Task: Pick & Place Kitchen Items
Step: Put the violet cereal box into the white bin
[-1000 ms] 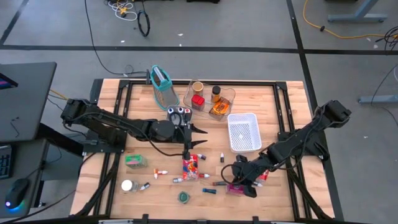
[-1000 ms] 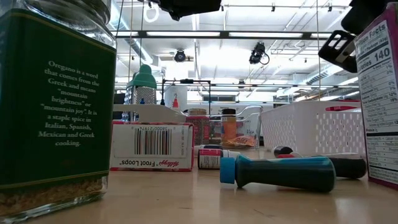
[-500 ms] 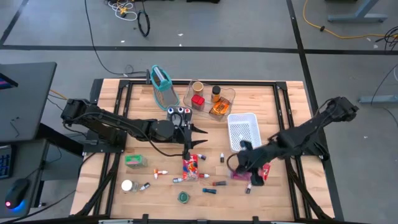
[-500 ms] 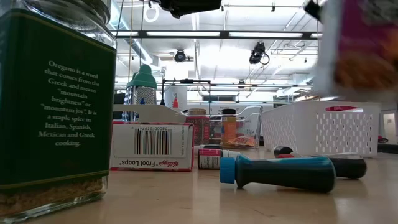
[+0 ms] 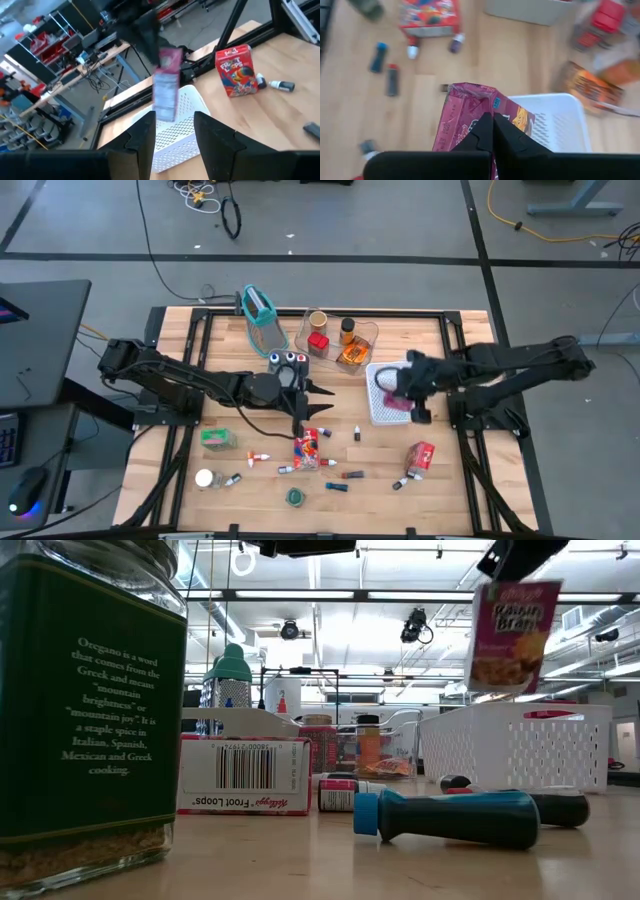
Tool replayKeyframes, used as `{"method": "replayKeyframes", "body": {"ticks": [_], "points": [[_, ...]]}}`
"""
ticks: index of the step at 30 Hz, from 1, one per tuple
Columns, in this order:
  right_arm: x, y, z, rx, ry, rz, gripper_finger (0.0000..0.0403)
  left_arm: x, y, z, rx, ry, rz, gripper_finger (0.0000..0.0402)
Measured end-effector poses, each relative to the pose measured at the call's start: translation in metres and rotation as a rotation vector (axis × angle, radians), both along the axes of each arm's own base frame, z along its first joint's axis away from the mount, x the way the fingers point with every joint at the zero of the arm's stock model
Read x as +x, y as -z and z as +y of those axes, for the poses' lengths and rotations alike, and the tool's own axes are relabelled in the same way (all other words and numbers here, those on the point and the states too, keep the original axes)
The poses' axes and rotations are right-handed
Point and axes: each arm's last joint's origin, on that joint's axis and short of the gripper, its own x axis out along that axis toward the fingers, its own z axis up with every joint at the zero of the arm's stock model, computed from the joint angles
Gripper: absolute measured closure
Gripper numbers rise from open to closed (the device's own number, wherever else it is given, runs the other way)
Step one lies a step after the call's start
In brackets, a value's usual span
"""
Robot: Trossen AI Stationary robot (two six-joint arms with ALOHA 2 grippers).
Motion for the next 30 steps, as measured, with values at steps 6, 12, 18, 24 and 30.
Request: {"method": "replayKeyframes", "body": {"ticks": [6,12,18,24,30], "points": [[0.005,0.026,-0.031,0.006,0.005,0.045,0.0401,0.000,0.000,0.000,-0.043,-0.005,-0.003,0.0259],[0.004,0.056,-0.061,-0.005,0.022,0.060,0.0401,0.000,0.000,-0.001,-0.294,-0.020,-0.021,0.0259],[-0.001,0.077,-0.088,-0.002,-0.020,0.030,0.0401,0.000,0.000,-0.001,-0.295,-0.025,-0.022,0.0259],[-0.009,0.091,-0.103,-0.012,-0.078,0.019,0.0399,0.000,0.000,-0.001,-0.239,-0.015,-0.017,0.0260],[-0.014,0.099,-0.114,0.002,0.036,0.063,0.0386,0.000,0.000,-0.001,-0.213,-0.009,-0.015,0.0260]]}}
